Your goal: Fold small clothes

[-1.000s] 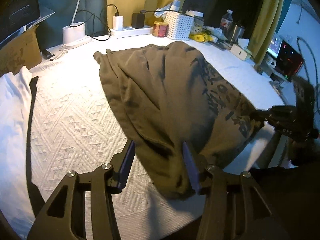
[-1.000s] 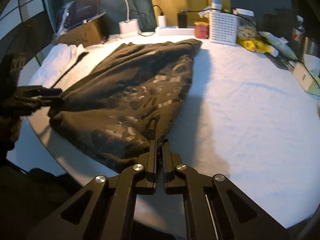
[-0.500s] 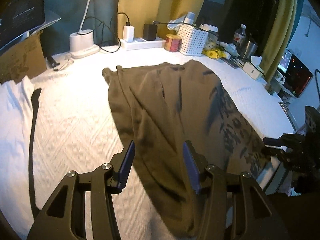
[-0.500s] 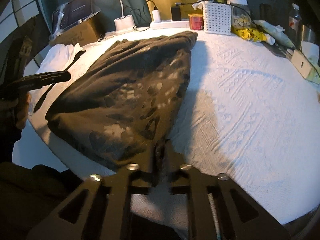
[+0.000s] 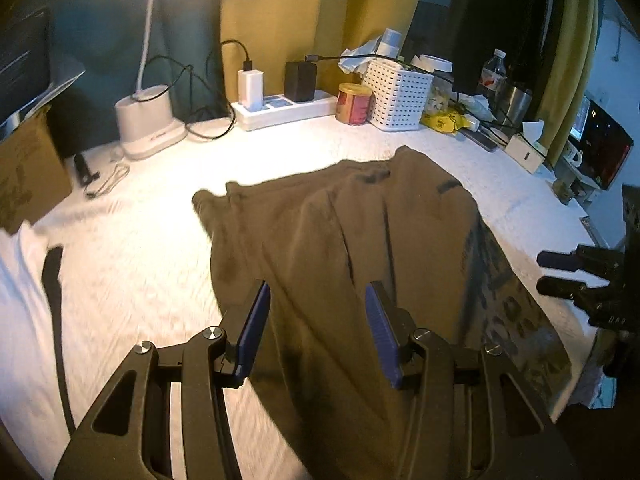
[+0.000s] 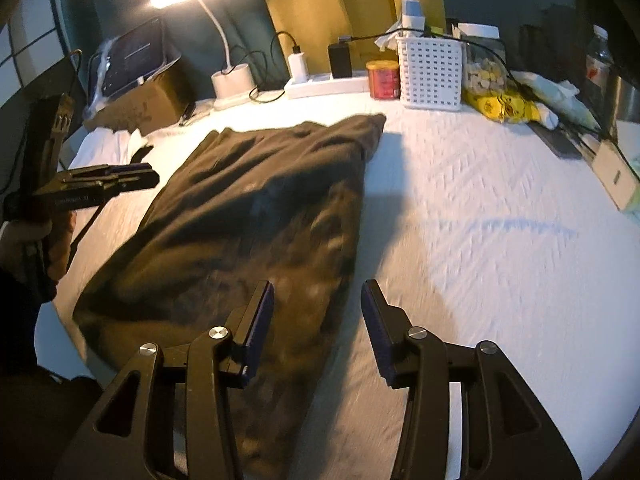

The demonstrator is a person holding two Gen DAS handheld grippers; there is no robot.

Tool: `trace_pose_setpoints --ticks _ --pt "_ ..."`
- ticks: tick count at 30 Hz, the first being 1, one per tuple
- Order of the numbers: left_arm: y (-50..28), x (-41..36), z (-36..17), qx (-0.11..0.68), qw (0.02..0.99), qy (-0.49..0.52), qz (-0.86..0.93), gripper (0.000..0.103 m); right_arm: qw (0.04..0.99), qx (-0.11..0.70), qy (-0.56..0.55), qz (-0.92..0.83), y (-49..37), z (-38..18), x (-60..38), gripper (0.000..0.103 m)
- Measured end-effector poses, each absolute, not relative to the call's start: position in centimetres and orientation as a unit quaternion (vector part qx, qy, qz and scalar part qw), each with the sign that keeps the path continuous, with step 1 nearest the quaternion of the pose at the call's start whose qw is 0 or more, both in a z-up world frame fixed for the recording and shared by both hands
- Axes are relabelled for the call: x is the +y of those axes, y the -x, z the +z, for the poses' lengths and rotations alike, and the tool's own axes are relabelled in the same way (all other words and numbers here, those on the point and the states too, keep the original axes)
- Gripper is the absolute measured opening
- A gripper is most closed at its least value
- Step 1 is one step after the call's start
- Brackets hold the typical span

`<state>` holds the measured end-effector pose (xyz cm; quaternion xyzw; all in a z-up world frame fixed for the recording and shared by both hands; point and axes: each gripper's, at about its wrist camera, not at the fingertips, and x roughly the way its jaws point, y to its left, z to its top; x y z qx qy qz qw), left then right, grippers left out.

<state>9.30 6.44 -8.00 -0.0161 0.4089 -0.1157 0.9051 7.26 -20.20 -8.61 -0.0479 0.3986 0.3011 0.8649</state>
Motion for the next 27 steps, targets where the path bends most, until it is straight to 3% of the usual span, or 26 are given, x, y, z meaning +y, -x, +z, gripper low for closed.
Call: trace_pose_setpoints --ticks 17,18,19,27 --pt "-17.0 6.9 -12.2 0.435 0.885 0.010 -0.166 0.048 0.877 0.386 0.031 0.286 -17.2 -7.9 -18.2 0.048" --pt "-17.0 7.0 -12.2 0.432 0.886 0.010 -0.171 0.032 0.876 0.387 0.029 0.286 -17.8 -8.0 -18.1 0.048" --pt "-17.1 7.1 -12.2 0.433 0.884 0.012 -0.177 0.005 0.876 0.388 0.027 0.286 -18.3 -8.1 -18.0 0.048" --pt "-16.3 9.5 -9.3 0.391 0.907 0.035 -0.153 0.002 0.866 0.409 -0.008 0.288 -22.9 -9.3 -17.0 0.048"
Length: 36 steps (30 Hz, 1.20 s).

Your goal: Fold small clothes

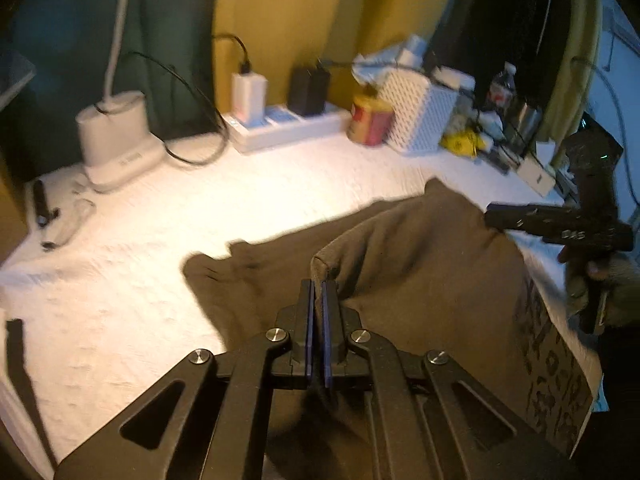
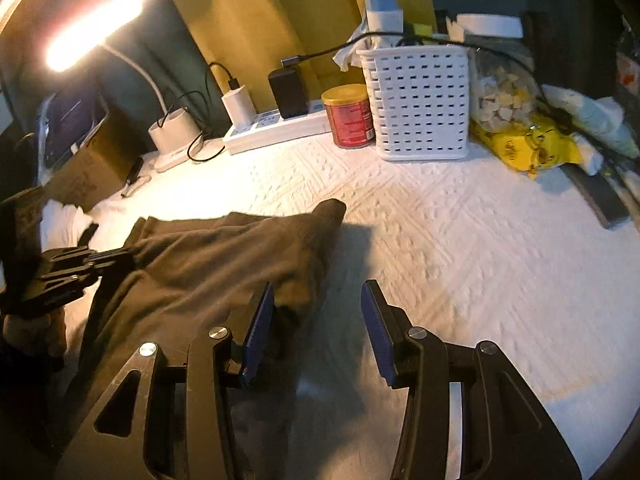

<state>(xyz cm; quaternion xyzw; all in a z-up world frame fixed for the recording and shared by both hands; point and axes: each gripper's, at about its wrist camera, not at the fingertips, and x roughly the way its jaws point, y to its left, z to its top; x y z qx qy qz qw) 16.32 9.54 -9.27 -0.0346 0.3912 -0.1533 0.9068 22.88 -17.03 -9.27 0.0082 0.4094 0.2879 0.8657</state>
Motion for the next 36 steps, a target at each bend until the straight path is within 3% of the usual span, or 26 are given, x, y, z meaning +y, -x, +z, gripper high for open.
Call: trace_pose_setpoints --ticks 7,9,10,11,22,24,26,33,35,36 --pt "-16.4 9.7 -8.6 0.384 0.910 0.030 -0.156 0.002 0.804 0.480 -0.106 0.335 -27.2 -11.7 -15.6 0.048" --pt "-16.1 9.8 -8.5 0.383 0.910 0.032 -0.155 0.002 0.802 0.474 -0.118 0.344 -28.0 -11.6 -15.4 0.037" --pt "-15.9 9.9 -8.4 0.382 0.910 0.032 -0.156 0.002 0.802 0.472 -0.116 0.348 -28.3 -11.4 -15.2 0.022" --pt "-15.8 10.0 -8.3 0.381 0.911 0.031 -0.154 0.002 0.802 0.469 -0.112 0.352 -28.6 -11.1 -14.9 0.022" --pt "-16.8 11.1 -12.2 0.432 0.893 0.041 -0.117 0.003 0.832 0.415 0.030 0.366 -28.6 -10.7 -10.2 0.023" --pt "-16.7 11.1 -12.1 0.433 0.893 0.043 -0.113 0.003 0.836 0.413 0.051 0.357 -28.5 -10.8 -9.9 0.030" --pt "-16.5 11.2 -11.8 0.434 0.894 0.039 -0.106 0.008 0.846 0.404 0.071 0.339 -28.4 -10.8 -9.8 0.045" --pt "-15.3 11.6 -10.8 0.435 0.895 0.049 -0.085 0.012 0.869 0.377 0.102 0.303 -27.2 -9.9 -10.8 0.047" --pt "-14.7 11.5 -10.5 0.434 0.896 0.052 -0.079 0.017 0.873 0.374 0.101 0.297 -26.7 -9.5 -11.2 0.047" --pt "-14.4 11.5 -10.3 0.432 0.897 0.054 -0.079 0.033 0.874 0.373 0.098 0.294 -26.5 -9.3 -11.6 0.047"
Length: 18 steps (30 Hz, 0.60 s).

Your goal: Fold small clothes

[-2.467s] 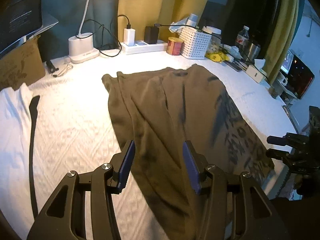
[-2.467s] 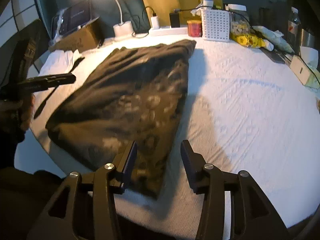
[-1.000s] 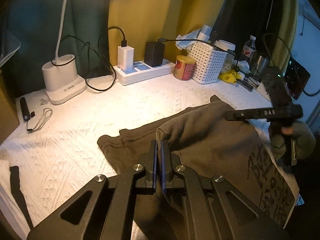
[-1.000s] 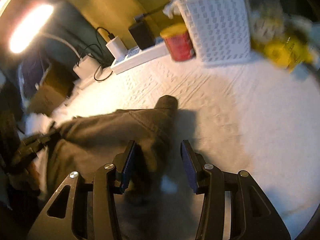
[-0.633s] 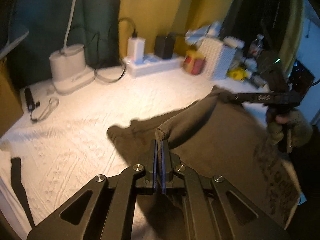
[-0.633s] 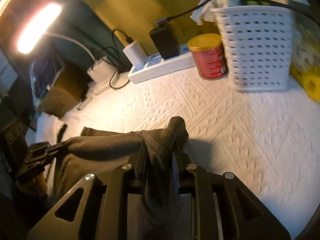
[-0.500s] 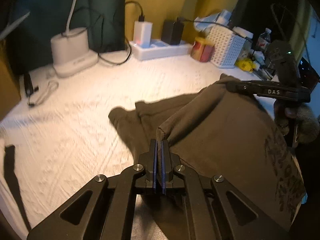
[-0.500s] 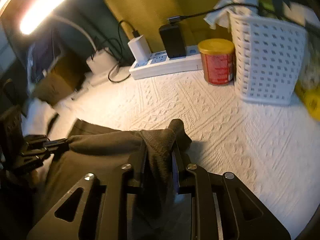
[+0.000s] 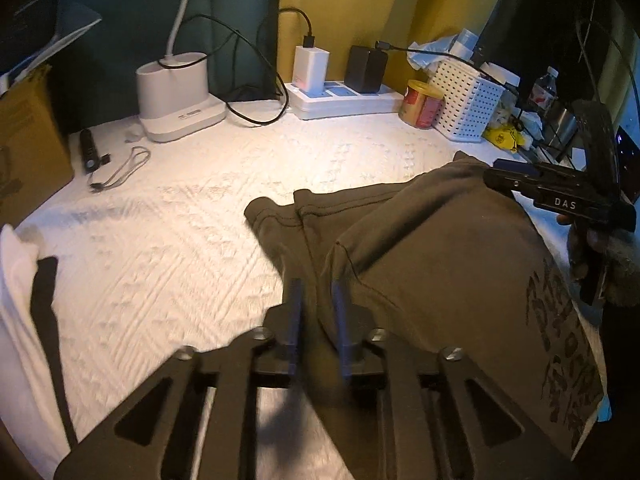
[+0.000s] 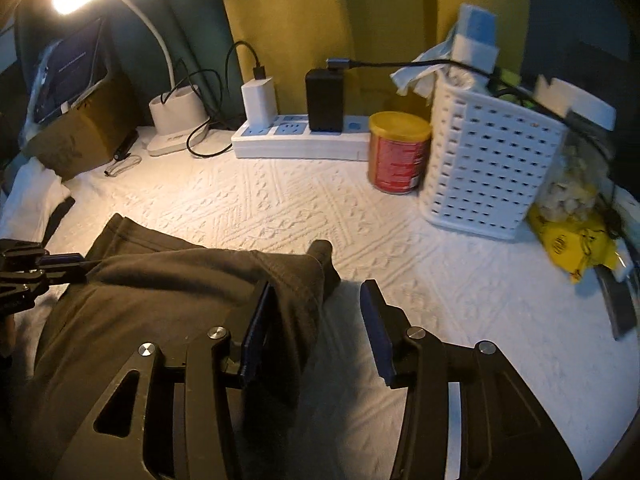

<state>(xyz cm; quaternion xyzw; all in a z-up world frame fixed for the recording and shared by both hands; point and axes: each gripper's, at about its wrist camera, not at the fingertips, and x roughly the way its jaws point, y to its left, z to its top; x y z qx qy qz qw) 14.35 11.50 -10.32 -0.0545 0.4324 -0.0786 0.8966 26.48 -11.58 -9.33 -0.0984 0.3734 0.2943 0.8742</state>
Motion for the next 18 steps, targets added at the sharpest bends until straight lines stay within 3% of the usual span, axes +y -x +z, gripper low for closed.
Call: trace_pose_setpoints --ticks 1,3,18 --pt "-13.9 11.4 -10.1 0.430 0.897 0.059 -0.079 0.055 0.875 0.373 0.097 0.292 -26.2 -9.2 -11.8 0.047" --pt "-13.0 11.3 -9.7 0.420 0.901 0.072 -0.082 0.065 0.877 0.372 0.095 0.290 -25.4 -8.8 -12.3 0.047" --pt "-6.4 8.1 -9.2 0.419 0.894 0.093 -0.125 0.065 0.874 0.381 0.079 0.291 -17.6 -8.3 -15.0 0.047"
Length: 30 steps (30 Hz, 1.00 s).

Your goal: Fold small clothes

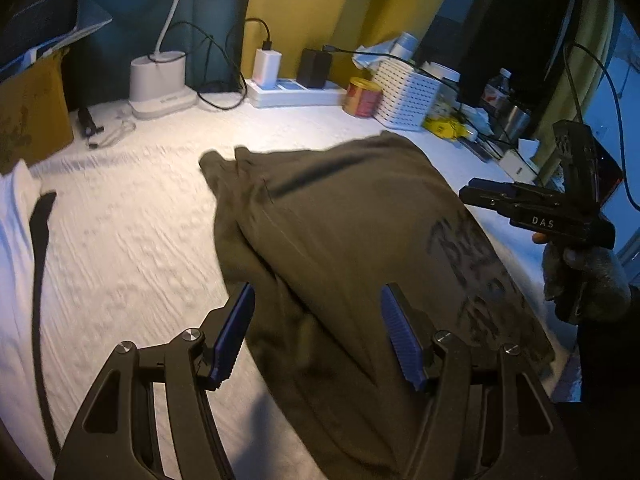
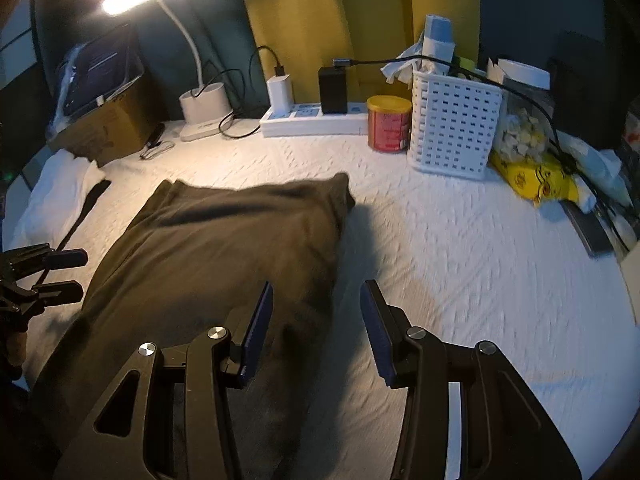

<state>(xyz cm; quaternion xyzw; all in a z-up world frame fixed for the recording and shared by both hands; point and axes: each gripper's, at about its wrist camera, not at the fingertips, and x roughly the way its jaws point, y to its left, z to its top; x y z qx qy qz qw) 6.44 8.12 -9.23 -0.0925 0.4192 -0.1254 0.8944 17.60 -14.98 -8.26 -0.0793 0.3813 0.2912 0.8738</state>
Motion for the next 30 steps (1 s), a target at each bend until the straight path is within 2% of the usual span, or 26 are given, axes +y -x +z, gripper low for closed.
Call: trace_pose_setpoints --ticks 14,15,16,19,27,30 --pt "-1.5 4.9 -10.2 0.431 0.880 0.092 -0.175 0.064 0.868 0.404 0.066 0.280 -11.8 -10.4 -16.8 0.047" --pt "-1.3 4.7 -10.2 0.434 0.879 0.087 -0.178 0.055 0.869 0.404 0.065 0.279 -11.4 -10.4 -17.0 0.047" --pt "-1.0 4.4 -10.4 0.439 0.875 0.084 -0.184 0.035 0.869 0.404 0.064 0.278 -11.2 -10.5 -17.1 0.047" --pt "-0.2 3.5 -10.9 0.447 0.870 0.066 -0.197 0.008 0.870 0.405 0.060 0.275 -10.5 -10.5 -17.5 0.047" --pt "0.6 4.2 -11.1 0.448 0.873 0.074 -0.180 0.005 0.867 0.411 0.056 0.276 -8.9 -11.1 -18.2 0.047" --pt "0.4 4.8 -11.1 0.456 0.869 0.095 -0.168 0.012 0.863 0.417 0.055 0.280 -8.5 -11.4 -18.3 0.047"
